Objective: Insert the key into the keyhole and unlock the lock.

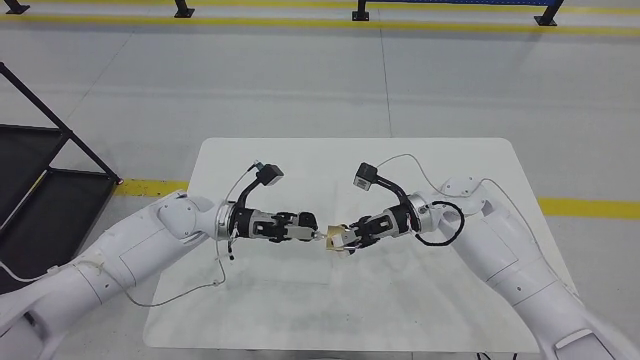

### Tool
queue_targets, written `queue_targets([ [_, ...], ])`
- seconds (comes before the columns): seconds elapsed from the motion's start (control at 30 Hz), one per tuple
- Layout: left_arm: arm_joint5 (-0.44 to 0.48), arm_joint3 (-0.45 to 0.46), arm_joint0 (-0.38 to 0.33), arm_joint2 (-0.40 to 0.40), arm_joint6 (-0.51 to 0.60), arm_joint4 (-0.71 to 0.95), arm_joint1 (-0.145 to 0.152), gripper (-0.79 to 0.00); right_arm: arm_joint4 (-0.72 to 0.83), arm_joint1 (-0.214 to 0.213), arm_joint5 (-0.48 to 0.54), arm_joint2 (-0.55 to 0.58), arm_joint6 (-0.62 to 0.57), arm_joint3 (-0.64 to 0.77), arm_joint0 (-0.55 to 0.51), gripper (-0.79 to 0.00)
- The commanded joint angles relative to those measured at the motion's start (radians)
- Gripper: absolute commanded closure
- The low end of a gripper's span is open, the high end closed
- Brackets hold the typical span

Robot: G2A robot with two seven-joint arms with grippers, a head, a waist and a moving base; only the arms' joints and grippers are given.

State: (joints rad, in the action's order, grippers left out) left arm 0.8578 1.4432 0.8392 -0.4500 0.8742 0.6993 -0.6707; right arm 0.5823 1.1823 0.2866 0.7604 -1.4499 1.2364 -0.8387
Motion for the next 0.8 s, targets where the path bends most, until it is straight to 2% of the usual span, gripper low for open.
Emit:
queue_targets([
  [0.0,-0.002,-0.002,0.004,-0.005,0.02,0.016,-0.004,-0.357,0.0,0.002,0.0,-0.001,-0.003,-0.005,0.003,0.0],
  [0.3,-0.018,-0.023,0.017,-0.034,0.106,0.08,-0.026,-0.308,-0.009,0.007,0.014,0.001,-0.001,-0.017,0.007,0.0],
  [0.77,-0.082,-0.041,0.04,-0.086,0.142,0.066,-0.055,-0.197,-0.087,0.006,0.027,0.013,0.049,0.015,-0.004,0.0],
])
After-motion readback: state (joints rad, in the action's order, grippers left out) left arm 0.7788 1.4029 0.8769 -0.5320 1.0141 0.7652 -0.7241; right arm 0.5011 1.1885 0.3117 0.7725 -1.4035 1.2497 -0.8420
